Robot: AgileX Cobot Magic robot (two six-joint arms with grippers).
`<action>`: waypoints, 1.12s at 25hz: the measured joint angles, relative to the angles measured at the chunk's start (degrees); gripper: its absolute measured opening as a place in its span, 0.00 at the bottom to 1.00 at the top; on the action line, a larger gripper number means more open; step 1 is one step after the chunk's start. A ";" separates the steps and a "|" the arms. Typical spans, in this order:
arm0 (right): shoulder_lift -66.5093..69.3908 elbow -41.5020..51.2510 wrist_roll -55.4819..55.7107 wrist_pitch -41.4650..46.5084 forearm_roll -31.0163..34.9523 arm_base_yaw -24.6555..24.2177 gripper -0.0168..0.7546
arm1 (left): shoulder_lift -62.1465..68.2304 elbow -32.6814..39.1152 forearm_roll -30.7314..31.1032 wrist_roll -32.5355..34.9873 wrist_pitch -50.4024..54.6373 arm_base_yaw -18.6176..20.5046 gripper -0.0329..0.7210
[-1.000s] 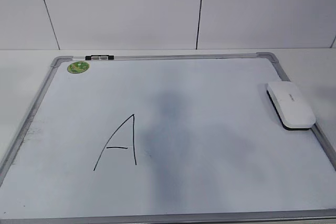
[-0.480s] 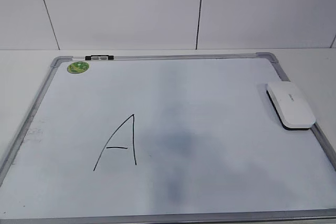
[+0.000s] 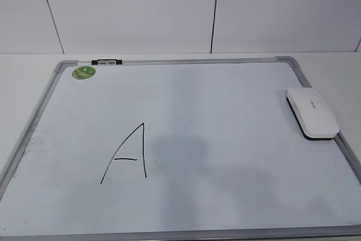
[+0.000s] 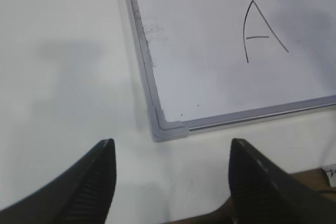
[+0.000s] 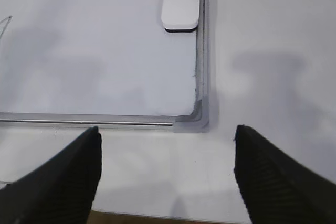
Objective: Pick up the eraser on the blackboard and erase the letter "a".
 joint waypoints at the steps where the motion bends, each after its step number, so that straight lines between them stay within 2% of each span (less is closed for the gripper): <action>1: -0.10 0.65 -0.15 0.00 -0.88 0.00 0.79 | 0.00 1.35 0.13 0.00 0.00 -0.33 0.71; 5: -0.32 3.19 -0.52 0.00 -3.22 0.00 0.79 | 0.00 4.73 1.41 0.14 0.00 -0.96 0.71; 12: -0.64 3.92 -0.76 -0.28 -5.19 0.00 0.79 | -0.14 6.20 2.51 2.09 -5.16 -0.96 0.71; 17: -0.64 5.88 -0.86 -5.12 -6.59 0.00 0.79 | -0.27 7.84 2.80 2.86 -8.98 -0.96 0.70; 28: -0.64 6.77 -0.99 -6.98 -7.13 0.00 0.79 | -0.27 7.94 3.15 2.86 -9.91 -0.96 0.69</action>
